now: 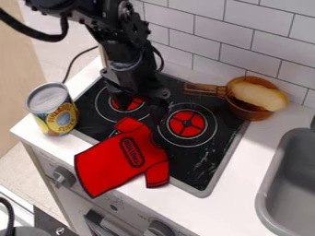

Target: Put the red T-shirt on the right side burner

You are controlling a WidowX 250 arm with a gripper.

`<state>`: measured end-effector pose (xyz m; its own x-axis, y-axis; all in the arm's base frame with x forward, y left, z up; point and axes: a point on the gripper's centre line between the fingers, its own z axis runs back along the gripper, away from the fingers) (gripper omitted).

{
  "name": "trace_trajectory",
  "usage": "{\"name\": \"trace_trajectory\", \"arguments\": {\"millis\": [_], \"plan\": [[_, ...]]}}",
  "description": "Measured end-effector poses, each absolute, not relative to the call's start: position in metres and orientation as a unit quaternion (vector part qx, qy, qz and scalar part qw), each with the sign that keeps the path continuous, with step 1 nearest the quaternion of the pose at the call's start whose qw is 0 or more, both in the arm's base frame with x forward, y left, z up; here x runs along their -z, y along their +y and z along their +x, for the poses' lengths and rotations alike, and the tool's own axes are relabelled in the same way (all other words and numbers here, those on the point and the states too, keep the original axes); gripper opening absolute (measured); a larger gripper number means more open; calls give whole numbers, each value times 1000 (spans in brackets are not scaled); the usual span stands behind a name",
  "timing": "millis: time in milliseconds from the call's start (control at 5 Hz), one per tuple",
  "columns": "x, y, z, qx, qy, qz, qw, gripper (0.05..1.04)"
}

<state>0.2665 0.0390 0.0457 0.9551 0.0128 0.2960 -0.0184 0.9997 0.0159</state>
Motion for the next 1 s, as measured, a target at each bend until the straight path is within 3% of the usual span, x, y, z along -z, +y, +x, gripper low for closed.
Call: {"name": "trace_trajectory", "arguments": {"millis": [200, 800, 1000], "plan": [[-41, 38, 262, -8, -138, 7, 990, 999], [-23, 44, 193, 118, -73, -1, 990, 999], [-6, 45, 179, 133, -84, 17, 987, 999]]}}
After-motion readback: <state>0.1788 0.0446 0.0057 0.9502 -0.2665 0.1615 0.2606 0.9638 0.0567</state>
